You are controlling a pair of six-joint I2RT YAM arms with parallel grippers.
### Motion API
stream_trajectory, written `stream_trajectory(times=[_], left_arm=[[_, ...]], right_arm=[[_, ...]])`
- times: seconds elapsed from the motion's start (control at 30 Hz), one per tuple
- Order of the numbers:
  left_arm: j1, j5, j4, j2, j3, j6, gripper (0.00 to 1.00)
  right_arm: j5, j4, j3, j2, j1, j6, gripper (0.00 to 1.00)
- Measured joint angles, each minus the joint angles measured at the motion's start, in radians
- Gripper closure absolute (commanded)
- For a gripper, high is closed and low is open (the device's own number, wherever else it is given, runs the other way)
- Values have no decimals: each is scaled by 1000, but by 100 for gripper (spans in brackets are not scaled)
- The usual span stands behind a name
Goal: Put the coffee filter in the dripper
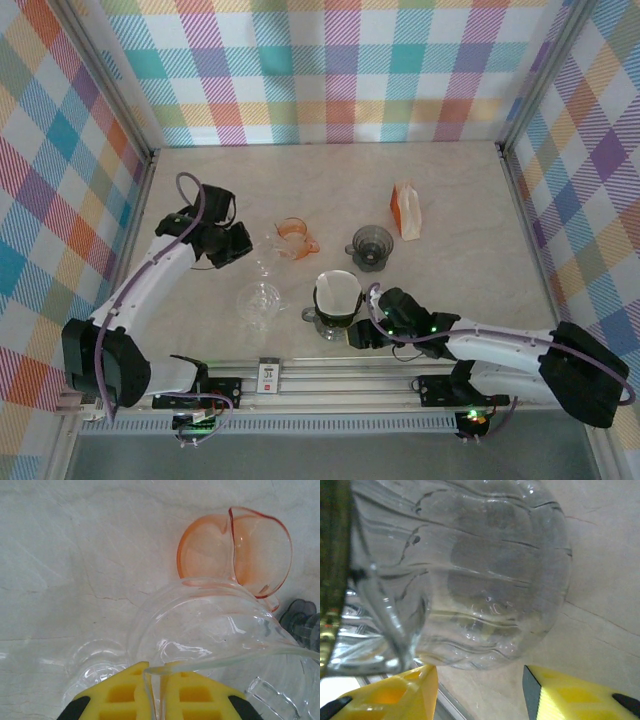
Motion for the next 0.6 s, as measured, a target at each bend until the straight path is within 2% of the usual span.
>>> stream_trajectory(times=[0.3,0.6], left_arm=[[39,-5,-39,-77,-53,-1,100],[80,-75,-103,-184,-53,-1,100]], right_arm=[[-14,134,84,218,-9,-50,52],[-74,181,241,412,-89,-133,54]])
